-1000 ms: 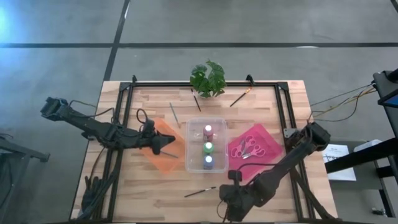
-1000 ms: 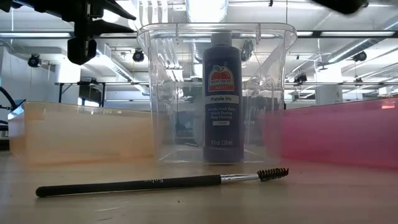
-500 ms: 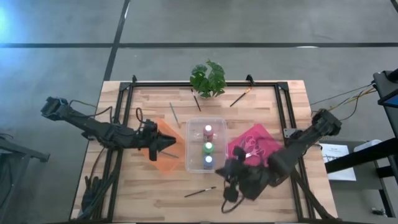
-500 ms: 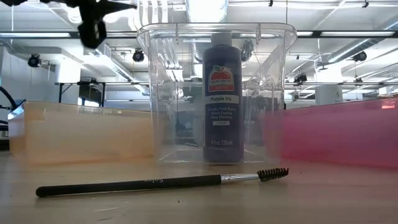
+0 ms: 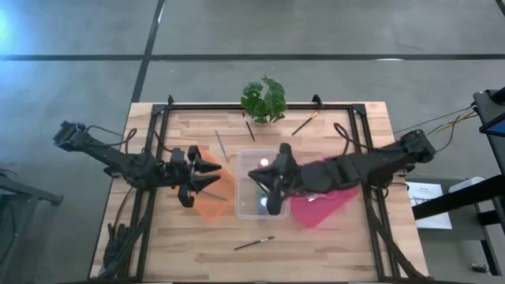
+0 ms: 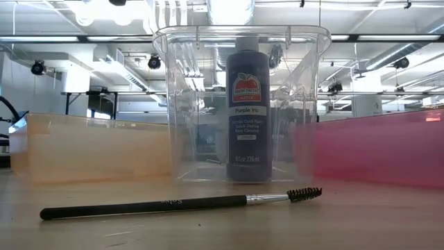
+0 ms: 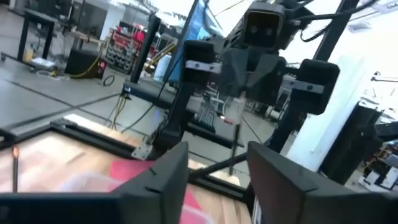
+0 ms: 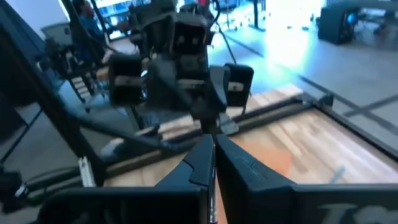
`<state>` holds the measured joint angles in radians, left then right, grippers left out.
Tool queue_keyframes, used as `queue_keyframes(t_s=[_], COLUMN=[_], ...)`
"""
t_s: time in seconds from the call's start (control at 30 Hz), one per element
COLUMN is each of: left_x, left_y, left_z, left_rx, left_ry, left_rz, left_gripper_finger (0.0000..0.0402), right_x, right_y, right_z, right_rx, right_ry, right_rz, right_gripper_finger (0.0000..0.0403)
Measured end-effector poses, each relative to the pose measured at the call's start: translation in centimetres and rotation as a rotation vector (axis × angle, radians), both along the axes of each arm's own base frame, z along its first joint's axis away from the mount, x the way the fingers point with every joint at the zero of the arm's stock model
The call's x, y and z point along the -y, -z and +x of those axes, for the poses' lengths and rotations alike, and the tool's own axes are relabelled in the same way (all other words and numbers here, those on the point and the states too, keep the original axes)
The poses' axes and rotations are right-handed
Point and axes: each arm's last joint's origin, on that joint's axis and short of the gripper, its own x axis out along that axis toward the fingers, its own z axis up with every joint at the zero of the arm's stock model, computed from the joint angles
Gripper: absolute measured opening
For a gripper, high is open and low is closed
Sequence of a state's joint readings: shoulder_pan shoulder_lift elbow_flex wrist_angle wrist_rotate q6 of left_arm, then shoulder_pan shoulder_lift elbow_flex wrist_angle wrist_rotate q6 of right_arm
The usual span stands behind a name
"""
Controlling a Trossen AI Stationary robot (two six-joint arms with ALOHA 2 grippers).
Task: Pick & Place Paint Supplies
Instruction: Put the black eyeshadow brush into the orange bin
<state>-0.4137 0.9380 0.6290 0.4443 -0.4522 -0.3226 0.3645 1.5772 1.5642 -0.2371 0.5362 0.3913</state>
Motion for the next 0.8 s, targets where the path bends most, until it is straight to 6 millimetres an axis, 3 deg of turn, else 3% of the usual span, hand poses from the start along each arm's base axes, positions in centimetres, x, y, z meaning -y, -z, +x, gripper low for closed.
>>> queue_keyframes(t_s=[0.2, 0.47, 0.8], left_x=[0.3, 0.5, 0.8], left_y=[-1.3, -1.6, -2.6], left_z=[0.7, 2.5, 4.5], left_rx=[0.007, -0.018, -0.022], left_ry=[-0.014, -0.033, -0.051], left_rz=[0.050, 0.033, 0.017], left_gripper_finger=[0.0221, 0.0223, 0.0222], right_x=[1.7, 3.4, 3.4], right_y=[-0.2, -1.2, -1.3], right_z=[1.9, 4.1, 6.4], right_rx=[0.095, 0.167, 0.161], right_ry=[-0.033, -0.078, -0.154], right_rz=[-0.015, -0.056, -0.090], right_gripper_finger=[0.0010, 0.0010, 0.0010])
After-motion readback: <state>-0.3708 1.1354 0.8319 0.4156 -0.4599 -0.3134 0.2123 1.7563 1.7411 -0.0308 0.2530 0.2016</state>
